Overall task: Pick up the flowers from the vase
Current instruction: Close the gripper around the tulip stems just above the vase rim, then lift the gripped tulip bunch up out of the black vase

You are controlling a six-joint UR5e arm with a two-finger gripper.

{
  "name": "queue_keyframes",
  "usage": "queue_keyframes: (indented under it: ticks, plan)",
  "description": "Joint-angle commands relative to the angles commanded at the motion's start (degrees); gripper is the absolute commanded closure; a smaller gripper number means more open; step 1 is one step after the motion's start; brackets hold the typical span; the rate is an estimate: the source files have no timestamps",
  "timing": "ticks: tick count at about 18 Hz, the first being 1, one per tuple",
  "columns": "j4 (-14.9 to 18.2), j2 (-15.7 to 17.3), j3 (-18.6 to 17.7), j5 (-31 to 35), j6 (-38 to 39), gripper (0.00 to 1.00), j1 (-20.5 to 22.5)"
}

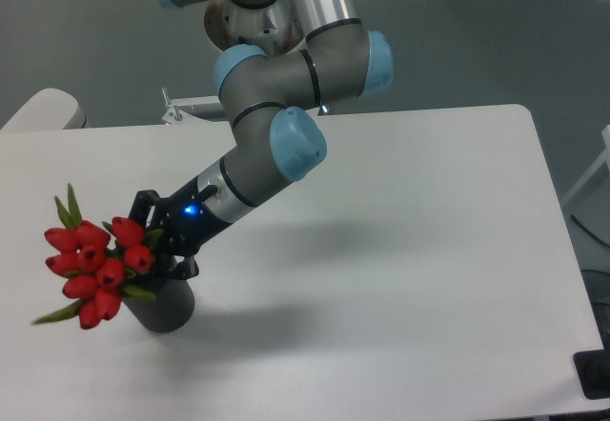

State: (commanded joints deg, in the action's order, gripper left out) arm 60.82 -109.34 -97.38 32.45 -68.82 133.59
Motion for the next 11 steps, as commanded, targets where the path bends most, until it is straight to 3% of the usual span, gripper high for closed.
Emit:
queue_keyframes:
  ticks: [11]
  plan:
    - [0.1, 3.2, 0.2, -12.6, 4.4, 0.78, 4.0]
